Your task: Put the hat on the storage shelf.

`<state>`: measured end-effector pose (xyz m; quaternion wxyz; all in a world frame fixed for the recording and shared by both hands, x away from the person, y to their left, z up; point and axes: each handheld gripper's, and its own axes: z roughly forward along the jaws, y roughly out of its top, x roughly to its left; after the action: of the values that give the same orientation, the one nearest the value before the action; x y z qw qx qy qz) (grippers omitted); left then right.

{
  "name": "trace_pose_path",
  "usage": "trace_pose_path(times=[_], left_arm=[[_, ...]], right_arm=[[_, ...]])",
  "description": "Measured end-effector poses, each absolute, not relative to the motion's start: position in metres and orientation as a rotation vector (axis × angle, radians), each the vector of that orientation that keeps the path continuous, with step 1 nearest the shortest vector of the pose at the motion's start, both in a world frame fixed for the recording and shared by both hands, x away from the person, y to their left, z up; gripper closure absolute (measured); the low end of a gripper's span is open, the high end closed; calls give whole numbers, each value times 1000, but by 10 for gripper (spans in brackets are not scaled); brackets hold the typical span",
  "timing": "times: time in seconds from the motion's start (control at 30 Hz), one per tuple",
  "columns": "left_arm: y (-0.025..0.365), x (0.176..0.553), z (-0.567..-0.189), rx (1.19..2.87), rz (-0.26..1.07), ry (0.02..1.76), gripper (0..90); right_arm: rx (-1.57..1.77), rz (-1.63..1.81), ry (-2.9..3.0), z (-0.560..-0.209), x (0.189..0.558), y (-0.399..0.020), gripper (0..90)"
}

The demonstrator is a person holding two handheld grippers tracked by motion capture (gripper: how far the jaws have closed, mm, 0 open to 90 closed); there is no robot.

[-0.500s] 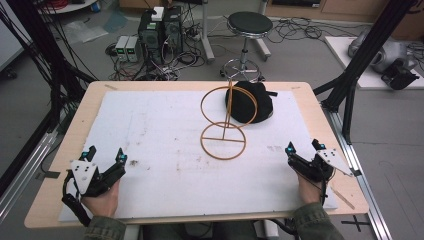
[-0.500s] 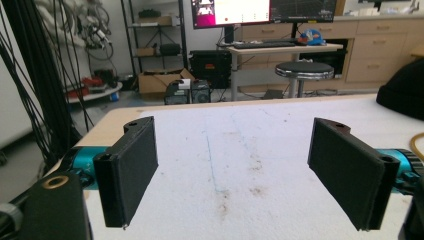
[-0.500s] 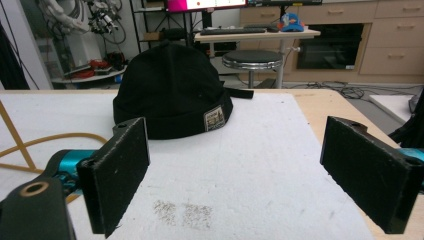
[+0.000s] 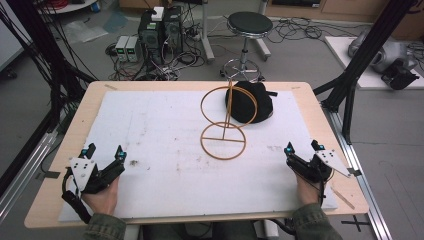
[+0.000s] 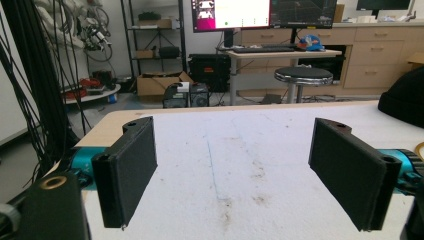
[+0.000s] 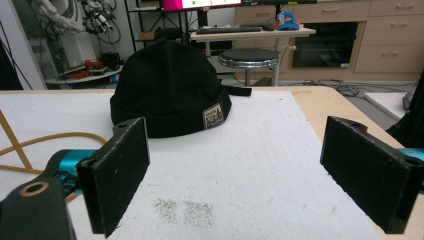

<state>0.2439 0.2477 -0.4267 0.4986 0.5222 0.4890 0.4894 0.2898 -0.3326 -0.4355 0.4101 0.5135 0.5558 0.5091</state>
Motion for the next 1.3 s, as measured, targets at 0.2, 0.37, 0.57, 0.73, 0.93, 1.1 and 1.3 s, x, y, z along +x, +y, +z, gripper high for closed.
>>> trace_pose_path(times=[0.2,0.37,0.57,0.73,0.93,1.1,1.3], left_arm=[[248,245,-429,1269,1185,1185,192],[247,246,-431,1274,1183,1193,192],[247,247,-433,1290,1187,1192,192],[246,247,-432,1291,1188,1188,192],[244,247,-434,1287,1158,1184,192],[241,247,-435,1296,1157,1172,192],[235,246,-434,1315,1167,1144,192]], right_arm=[[1295,1287,1403,-436,290,-333,114],[1297,1290,1415,-437,289,-333,114],[1300,1287,1425,-437,290,-331,114],[1296,1297,1421,-436,290,-332,114],[1248,1333,1485,-428,295,-331,159],[1237,1345,1515,-422,300,-326,146],[1300,1388,1506,-405,325,-323,134]])
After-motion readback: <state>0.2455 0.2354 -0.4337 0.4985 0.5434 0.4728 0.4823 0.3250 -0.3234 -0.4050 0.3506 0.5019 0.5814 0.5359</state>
